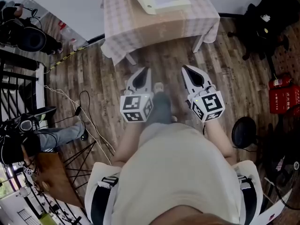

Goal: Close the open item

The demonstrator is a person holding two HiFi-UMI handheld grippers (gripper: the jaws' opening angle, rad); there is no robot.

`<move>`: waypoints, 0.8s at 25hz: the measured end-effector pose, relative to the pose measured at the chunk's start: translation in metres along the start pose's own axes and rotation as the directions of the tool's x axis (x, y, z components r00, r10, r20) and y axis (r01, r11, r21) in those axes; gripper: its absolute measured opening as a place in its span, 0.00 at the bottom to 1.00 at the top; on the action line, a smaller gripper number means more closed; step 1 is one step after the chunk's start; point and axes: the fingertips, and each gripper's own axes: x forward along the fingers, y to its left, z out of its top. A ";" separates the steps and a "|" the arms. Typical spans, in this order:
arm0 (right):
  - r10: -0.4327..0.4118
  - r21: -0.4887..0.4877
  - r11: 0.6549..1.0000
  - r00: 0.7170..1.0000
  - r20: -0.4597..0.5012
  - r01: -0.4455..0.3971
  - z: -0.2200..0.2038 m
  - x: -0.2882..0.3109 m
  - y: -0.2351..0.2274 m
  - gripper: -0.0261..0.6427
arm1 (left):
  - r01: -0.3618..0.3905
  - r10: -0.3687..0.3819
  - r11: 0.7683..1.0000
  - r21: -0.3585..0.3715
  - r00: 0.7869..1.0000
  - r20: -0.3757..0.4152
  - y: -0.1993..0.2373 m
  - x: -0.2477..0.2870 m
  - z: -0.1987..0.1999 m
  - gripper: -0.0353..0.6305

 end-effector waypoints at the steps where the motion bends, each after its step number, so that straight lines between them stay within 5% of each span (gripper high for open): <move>1: 0.001 0.002 1.000 1.000 -0.002 -0.001 -0.001 -0.001 -0.001 0.04 | -0.002 0.002 1.000 0.000 1.000 -0.002 0.000 0.000 0.000 0.07; 20: 0.002 0.025 1.000 1.000 0.005 -0.002 0.008 0.071 -0.060 0.04 | -0.031 0.032 0.999 -0.025 0.999 0.033 0.043 0.090 0.033 0.07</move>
